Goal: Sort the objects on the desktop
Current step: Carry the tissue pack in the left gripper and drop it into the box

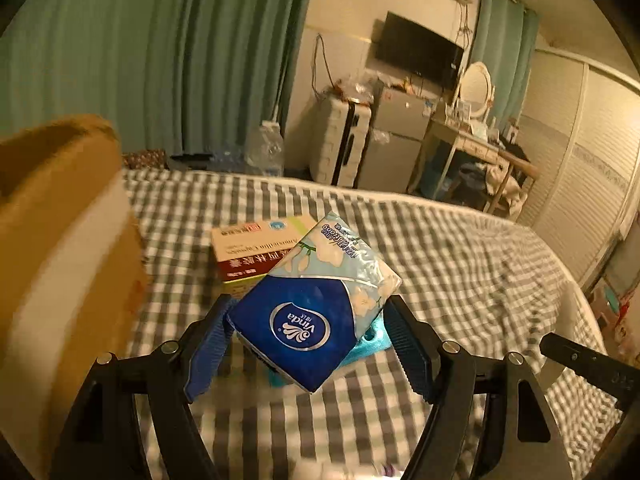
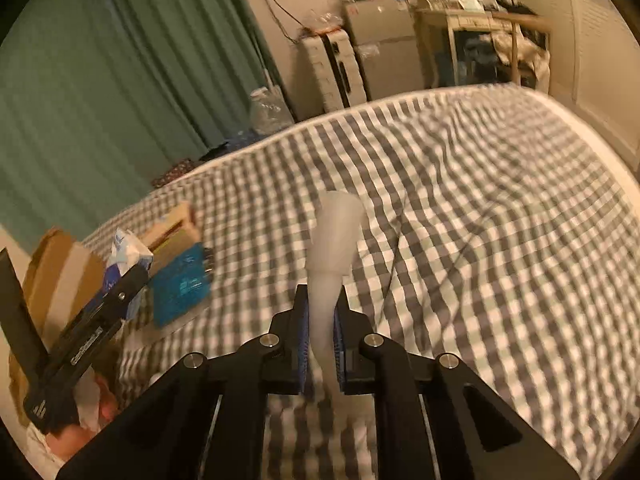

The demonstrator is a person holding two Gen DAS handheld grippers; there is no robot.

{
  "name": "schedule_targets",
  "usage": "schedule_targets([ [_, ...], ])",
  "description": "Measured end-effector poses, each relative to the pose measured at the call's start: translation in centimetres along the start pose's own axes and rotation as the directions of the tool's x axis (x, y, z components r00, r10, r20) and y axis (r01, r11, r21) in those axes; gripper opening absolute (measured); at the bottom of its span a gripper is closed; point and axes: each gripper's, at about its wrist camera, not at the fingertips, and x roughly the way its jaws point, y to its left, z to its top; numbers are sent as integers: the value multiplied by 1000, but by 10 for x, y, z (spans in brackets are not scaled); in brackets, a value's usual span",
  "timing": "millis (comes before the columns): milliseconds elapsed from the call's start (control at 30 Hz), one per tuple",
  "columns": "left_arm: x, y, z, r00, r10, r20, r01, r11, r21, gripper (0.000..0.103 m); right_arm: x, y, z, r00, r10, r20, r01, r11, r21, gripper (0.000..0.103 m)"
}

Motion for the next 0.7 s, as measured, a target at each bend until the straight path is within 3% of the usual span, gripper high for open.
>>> schedule_targets([
  [233, -73, -5, 2, 1000, 10, -11, -10, 1000, -25, 77, -69, 37, -13, 998, 45, 38, -42, 997, -71, 10],
  [367, -120, 4, 24, 1000, -14, -17, 13, 998, -64, 77, -101, 70, -18, 990, 130, 58, -123, 985, -119, 10],
  [600, -181, 58, 58, 995, 99, 24, -97, 991, -93, 77, -127, 148, -15, 960, 276, 43, -257, 934, -249, 11],
  [700, -187, 82, 72, 985, 169, 24, -168, 985, -37, 77, -125, 191, -13, 939, 343, 19, -321, 896, -306, 12],
])
